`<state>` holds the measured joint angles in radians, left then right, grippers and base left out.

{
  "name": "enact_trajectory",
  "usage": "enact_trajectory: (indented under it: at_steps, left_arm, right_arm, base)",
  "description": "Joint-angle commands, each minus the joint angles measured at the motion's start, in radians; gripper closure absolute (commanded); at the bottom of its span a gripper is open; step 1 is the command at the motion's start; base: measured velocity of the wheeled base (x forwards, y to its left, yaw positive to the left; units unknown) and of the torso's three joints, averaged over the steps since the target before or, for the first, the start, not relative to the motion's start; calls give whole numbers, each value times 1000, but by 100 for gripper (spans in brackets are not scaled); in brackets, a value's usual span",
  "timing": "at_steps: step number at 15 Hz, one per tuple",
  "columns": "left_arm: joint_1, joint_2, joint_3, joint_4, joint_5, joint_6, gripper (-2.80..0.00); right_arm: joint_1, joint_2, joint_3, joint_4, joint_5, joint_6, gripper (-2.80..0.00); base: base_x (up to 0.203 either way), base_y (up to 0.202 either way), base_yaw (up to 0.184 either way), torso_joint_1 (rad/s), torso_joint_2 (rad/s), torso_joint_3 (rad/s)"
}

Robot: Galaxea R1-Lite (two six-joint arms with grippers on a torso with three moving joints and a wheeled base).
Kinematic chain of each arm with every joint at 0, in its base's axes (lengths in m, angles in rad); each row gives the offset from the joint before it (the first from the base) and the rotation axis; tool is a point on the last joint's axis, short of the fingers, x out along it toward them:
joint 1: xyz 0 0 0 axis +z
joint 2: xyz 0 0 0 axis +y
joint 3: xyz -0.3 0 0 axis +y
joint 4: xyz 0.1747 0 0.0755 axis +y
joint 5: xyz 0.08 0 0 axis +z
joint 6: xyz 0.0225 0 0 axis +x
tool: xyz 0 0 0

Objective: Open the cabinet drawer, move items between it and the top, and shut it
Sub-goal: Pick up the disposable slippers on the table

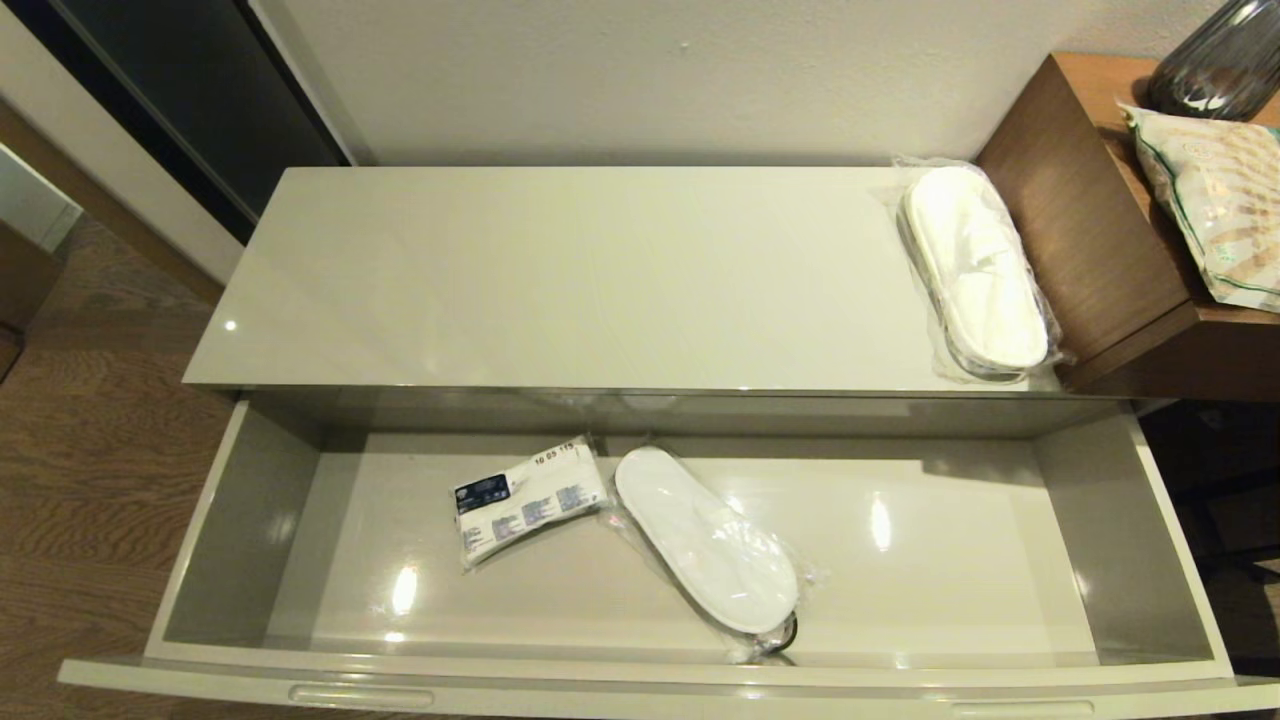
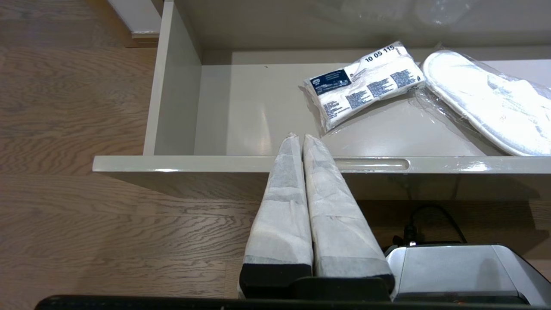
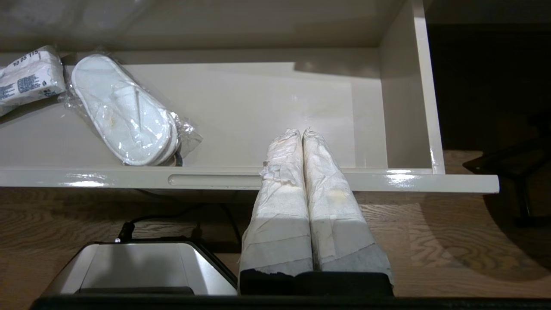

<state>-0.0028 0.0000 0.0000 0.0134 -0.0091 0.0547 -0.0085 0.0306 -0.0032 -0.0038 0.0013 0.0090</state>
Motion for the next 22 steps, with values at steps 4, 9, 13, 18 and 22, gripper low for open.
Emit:
enact_trajectory:
  at_steps: [4, 9, 13, 18, 22]
  left_arm:
    - [0, 2, 0, 0, 0, 1, 0]
    - [0, 2, 0, 0, 0, 1, 0]
    - [0, 2, 0, 0, 0, 1, 0]
    - [0, 2, 0, 0, 0, 1, 0]
    - [0, 2, 0, 0, 0, 1, 0]
  right_arm:
    - [1, 0, 0, -1, 0, 0, 0]
    - [1, 1, 0, -1, 0, 0, 0]
    - [1, 0, 0, -1, 0, 0, 0]
    - [1, 0, 0, -1, 0, 0, 0]
    - [1, 0, 0, -1, 0, 0, 0]
  base:
    - [0, 0, 0, 0, 0, 0]
    - [0, 0, 0, 0, 0, 0]
    - [0, 0, 0, 0, 0, 0]
    - [0, 0, 0, 0, 0, 0]
    - [0, 0, 0, 0, 0, 0]
